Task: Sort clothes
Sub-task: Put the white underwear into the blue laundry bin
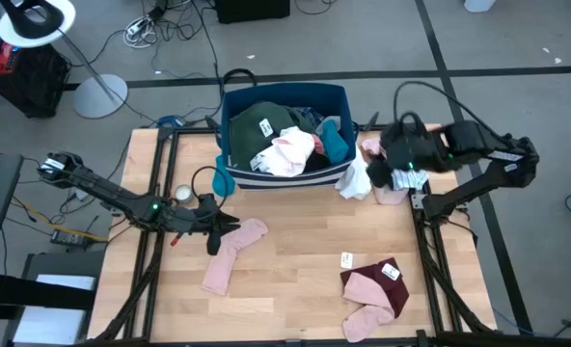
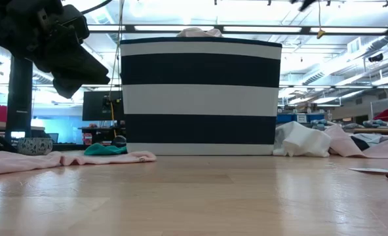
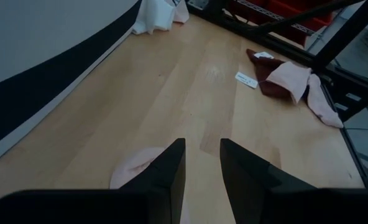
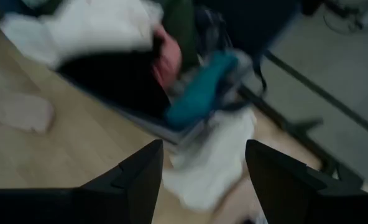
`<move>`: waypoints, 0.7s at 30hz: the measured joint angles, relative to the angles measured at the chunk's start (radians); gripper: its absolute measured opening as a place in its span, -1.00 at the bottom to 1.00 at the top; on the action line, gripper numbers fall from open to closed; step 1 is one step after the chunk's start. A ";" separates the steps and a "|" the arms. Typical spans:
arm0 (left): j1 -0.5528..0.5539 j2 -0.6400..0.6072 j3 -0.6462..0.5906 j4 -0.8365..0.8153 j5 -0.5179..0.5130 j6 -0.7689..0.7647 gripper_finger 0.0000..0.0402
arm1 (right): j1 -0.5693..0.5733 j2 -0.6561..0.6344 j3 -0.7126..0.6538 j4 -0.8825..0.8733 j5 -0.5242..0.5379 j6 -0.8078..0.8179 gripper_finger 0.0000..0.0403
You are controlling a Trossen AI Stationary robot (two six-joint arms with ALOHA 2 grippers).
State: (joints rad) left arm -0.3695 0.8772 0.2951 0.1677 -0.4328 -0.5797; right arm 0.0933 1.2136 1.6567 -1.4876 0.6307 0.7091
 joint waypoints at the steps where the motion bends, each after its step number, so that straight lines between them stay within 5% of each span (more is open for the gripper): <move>1: 0.000 0.000 0.000 0.001 0.000 0.000 -0.47 | 0.027 -0.022 -0.038 -0.012 0.007 0.050 0.13; 10: 0.000 0.000 0.000 0.024 0.000 0.000 -0.47 | 0.133 -0.177 -0.517 0.101 0.005 0.333 0.13; 21: 0.000 0.000 0.000 0.023 -0.001 0.000 -0.47 | -0.046 -0.218 -0.938 0.653 -0.123 0.192 0.13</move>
State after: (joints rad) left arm -0.3695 0.8772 0.2951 0.1912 -0.4335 -0.5800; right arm 0.0470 0.9958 0.7184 -0.8349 0.5076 0.9006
